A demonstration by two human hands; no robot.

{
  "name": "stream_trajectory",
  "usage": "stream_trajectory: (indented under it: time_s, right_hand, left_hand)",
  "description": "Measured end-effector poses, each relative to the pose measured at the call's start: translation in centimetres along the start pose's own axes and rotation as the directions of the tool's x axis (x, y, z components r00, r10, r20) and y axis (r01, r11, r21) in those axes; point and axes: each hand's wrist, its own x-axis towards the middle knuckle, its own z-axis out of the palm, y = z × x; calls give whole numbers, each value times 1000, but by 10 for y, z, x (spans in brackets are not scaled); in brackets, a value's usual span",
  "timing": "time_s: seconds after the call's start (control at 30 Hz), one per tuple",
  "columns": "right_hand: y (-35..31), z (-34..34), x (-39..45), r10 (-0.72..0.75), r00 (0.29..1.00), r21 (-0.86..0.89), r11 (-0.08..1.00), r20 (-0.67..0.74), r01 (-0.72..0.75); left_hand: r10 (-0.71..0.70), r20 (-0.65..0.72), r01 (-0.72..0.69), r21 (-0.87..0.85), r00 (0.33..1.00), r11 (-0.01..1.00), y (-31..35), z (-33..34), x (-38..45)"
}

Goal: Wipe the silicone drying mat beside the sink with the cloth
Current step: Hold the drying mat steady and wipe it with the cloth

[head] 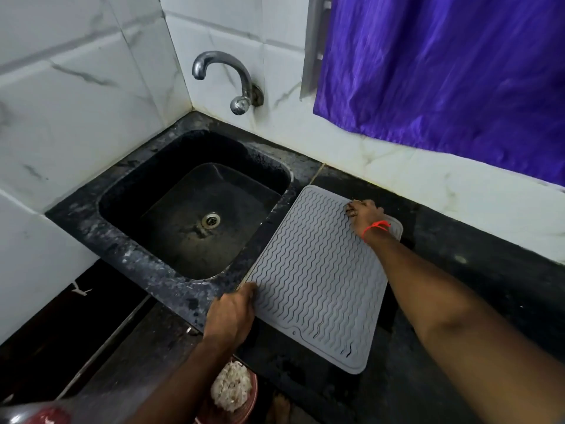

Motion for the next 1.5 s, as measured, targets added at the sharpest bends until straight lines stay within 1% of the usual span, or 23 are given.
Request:
stream_trajectory:
  time_s: [0.1,0.2,0.23,0.33,0.43,0.53,0.63,0.67,0.7,0.77,0.8,0.83,0.87,0.9,0.93,0.97,1.0,1.1,1.17,1.27,1.37,1.43,1.5]
  right_hand:
    - [-11,14,-16,-39,998,7,999,-51,39]
    - [-18,30,-56,-108,994,31,994,5,108]
    - [-19,39,-78,-141,990,38,989,9,140]
    - [-21,68,-162,-289,956,95,952,-44,292]
    - [-28,91,-240,-377,923,136,913,-75,384]
    - [-37,91,-275,-432,902,185,887,12,423]
    - [-27,67,-258,-463,859,374,853,219,364]
    - [-20,56,-245,-447,857,440,844,258,307]
    - [-10,44,-228,-403,879,485,840,256,243]
    - [11,20,-182,-263,957,548,822,126,154]
    - [20,7,-157,-166,985,571,813,39,115]
    - [29,-6,-132,-61,997,573,817,-39,73]
    - [37,-18,-107,26,994,543,839,-109,38]
    - [44,-29,-84,75,982,493,870,-171,20]
    - [50,-37,-63,83,974,431,902,-209,15]
    - [54,-42,-45,71,974,367,930,-213,13]
    - [57,-44,-31,48,981,308,951,-186,12]
    - [51,-27,-15,-17,1000,122,992,-7,18]
    - [45,-9,-16,3,1000,15,1000,17,-3]
    - [35,4,-27,4,999,-11,1000,-33,-4]
    - [24,13,-60,-71,997,-16,997,4,72]
    - [17,26,-101,-146,988,-24,989,51,147]
    - [9,43,-153,-243,968,-3,970,57,243]
  left_hand:
    - [-7,-18,7,9,1000,1000,-2,2,-2]
    - [-11,-35,13,42,999,999,-2,3,-3]
    - [-11,-42,14,58,999,998,-2,3,-3]
    - [1,-64,5,107,998,994,0,7,-3]
    - [13,-76,-3,134,997,991,3,10,-6]
    - [36,-94,-18,180,995,984,7,11,-7]
    - [61,-48,-47,243,997,969,13,11,-5]
    - [64,-20,-57,264,998,963,14,11,-3]
    - [69,9,-69,292,998,954,17,12,-1]
    - [71,47,-83,333,996,939,20,11,5]
    - [69,58,-84,337,996,938,22,10,6]
    - [66,66,-84,335,996,938,23,9,8]
    - [62,69,-82,333,996,939,24,9,8]
    - [60,69,-80,335,996,939,25,9,7]
    - [61,69,-81,340,996,937,25,8,6]
    - [66,70,-86,343,995,935,25,8,4]
    - [71,75,-92,342,995,935,25,8,2]
    - [67,108,-99,331,992,939,21,10,-4]
    - [51,120,-87,322,991,943,21,9,-5]
    - [38,133,-80,325,990,942,22,8,-5]
    - [37,133,-82,348,990,934,24,6,-4]
    - [54,129,-98,360,990,928,25,6,-3]
    - [70,129,-113,367,989,924,25,6,-2]
